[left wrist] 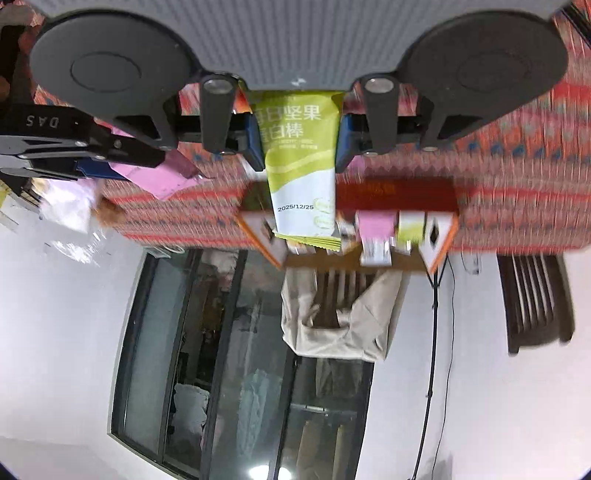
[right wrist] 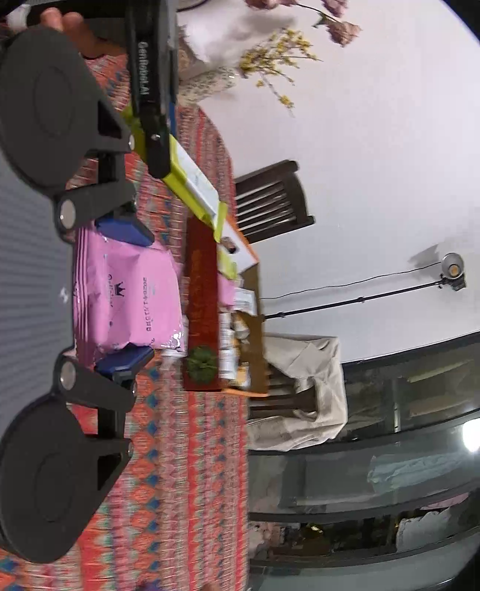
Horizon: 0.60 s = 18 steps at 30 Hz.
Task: Organize snacks
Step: 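Lift both held packets from the pile and carry them over the box, then open both tools to drop the bar and pink packet into the box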
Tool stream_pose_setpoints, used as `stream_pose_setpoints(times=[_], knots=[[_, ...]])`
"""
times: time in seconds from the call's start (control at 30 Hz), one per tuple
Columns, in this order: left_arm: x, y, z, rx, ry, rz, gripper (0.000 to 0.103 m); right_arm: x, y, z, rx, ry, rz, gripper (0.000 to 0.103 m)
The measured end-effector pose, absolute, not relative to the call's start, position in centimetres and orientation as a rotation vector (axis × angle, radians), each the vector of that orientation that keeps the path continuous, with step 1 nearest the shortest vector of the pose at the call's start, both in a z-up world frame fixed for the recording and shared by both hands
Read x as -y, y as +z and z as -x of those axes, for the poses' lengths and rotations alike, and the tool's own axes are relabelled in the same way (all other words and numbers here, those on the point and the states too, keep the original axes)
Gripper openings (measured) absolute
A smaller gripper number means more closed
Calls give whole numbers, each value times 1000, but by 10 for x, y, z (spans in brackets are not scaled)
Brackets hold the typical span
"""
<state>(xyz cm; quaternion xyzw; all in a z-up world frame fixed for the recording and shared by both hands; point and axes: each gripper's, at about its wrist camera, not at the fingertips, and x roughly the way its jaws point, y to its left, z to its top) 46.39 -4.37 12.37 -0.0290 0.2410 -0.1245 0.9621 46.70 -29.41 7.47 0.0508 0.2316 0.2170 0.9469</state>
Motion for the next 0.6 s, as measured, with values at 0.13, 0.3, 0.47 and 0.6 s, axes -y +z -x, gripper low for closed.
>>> stream_pose_setpoints(times=[0.13,0.3,0.47,0.6], knots=[[38,139,-542,-487,-206,44,40,289,97,-542,-461,459,-129,59],[19,126,-650,-563,-120,55,40,270,102,-653,-520,429,-138,59],[2,90,-721,-605,-61,45,40,238,70,-740,-605,352,-42,59],[-4,63,-736,-615,-51,13,40,215,41,-785,-670,351,-55,59]])
